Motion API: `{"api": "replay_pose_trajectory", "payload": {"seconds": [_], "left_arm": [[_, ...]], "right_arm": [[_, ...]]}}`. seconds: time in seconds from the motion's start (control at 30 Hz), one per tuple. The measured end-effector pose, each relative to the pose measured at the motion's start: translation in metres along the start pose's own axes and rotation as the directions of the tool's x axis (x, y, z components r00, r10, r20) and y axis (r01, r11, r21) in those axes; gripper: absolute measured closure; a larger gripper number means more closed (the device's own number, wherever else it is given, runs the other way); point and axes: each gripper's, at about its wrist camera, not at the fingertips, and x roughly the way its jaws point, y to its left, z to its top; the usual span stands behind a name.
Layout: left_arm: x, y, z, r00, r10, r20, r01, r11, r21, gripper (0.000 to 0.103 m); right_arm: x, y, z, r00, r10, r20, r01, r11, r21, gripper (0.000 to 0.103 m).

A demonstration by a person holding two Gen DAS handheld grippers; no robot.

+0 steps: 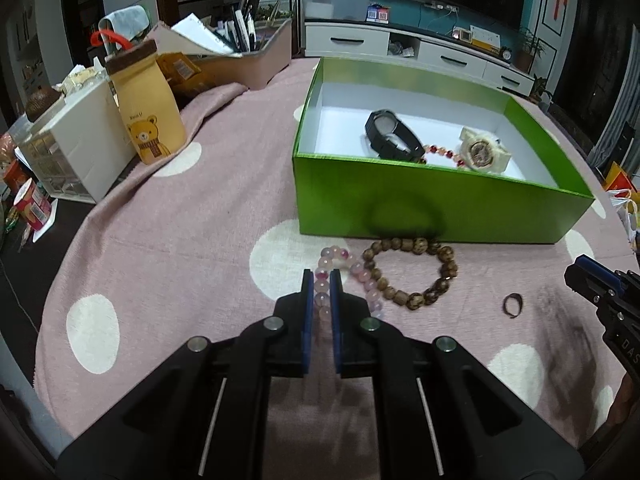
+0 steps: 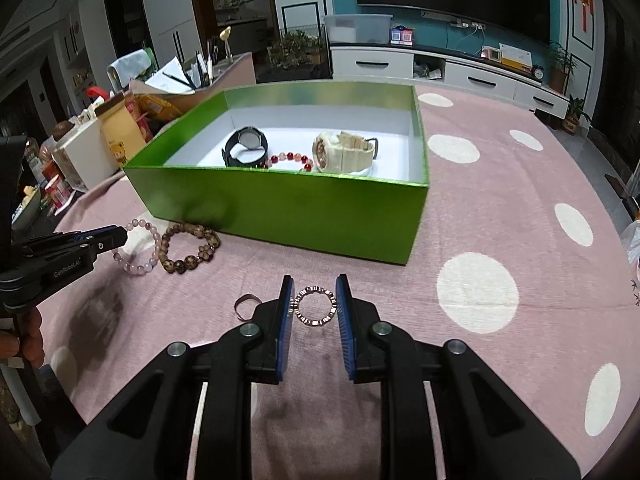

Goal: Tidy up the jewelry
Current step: 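Carry the pink bracelet with the left tool while the right carries the beaded ring into the box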

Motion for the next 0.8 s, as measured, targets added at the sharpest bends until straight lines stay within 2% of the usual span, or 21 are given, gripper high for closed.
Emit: {"api": "replay_pose_trajectory", "payload": {"seconds": [0.53, 0.8], "left_arm": [[-0.037, -0.01, 0.009, 0.998, -0.026, 0.061, 0.025, 0.999, 0.019, 0.096], [-0.062, -0.007, 0.02, 0.991, -0.087, 0.1, 0.086, 0.996, 0.013, 0.096]], "right_arm": [[-0.033, -0.008, 0.003, 0.997, 0.023, 0.074, -0.026, 0.999, 0.029, 0.082], [-0.049, -0.012, 0.006, 0.993, 0.033, 0.112, -0.037, 0.998, 0.041, 0.082]]}}
